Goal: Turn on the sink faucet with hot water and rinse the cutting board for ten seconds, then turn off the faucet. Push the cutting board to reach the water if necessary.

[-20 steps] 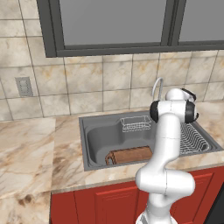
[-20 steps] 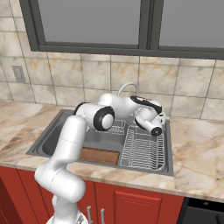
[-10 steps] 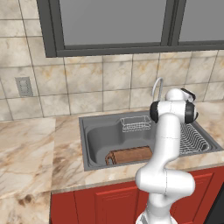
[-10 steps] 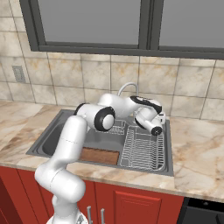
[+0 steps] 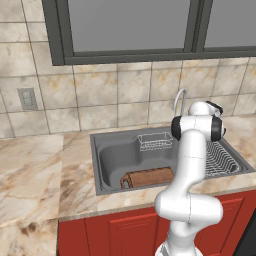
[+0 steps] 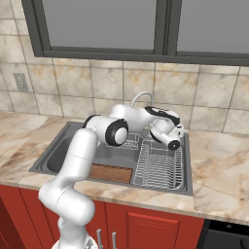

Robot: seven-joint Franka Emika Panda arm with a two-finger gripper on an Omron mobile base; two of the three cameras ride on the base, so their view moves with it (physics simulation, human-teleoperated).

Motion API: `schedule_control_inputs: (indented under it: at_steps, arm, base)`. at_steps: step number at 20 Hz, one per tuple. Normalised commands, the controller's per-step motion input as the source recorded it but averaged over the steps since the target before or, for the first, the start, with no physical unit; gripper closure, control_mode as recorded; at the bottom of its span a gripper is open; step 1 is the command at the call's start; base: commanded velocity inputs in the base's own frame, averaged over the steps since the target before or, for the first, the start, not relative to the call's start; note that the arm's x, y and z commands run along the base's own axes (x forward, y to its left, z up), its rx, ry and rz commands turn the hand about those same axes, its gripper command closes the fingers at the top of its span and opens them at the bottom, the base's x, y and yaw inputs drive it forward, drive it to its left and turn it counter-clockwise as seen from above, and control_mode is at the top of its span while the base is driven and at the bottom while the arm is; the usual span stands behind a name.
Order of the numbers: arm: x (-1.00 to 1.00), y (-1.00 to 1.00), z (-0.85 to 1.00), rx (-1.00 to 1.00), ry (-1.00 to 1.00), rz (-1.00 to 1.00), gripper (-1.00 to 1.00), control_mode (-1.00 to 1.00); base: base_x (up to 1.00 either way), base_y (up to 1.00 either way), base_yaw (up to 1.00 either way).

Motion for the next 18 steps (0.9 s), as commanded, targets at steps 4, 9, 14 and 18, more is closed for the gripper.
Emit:
schedule_control_inputs:
  at_steps: [4, 9, 14, 18]
  arm:
    - [0.0, 0.01, 0.0, 0.0, 0.0, 0.0, -1.0, -1.0]
    - [0.03, 0.01, 0.0, 0.0, 0.0, 0.0, -1.0, -1.0]
    - [0.05, 0.0, 0.0, 0.0, 0.0, 0.0, -1.0, -1.0]
    - [0.01, 0.0, 0.0, 0.0, 0.0, 0.0, -1.0, -1.0]
  base:
    - [0.0, 0.0, 0.0]
    - [0.0, 0.0, 0.0]
    - [0.0, 0.0, 0.0]
    - [0.0, 0.0, 0.0]
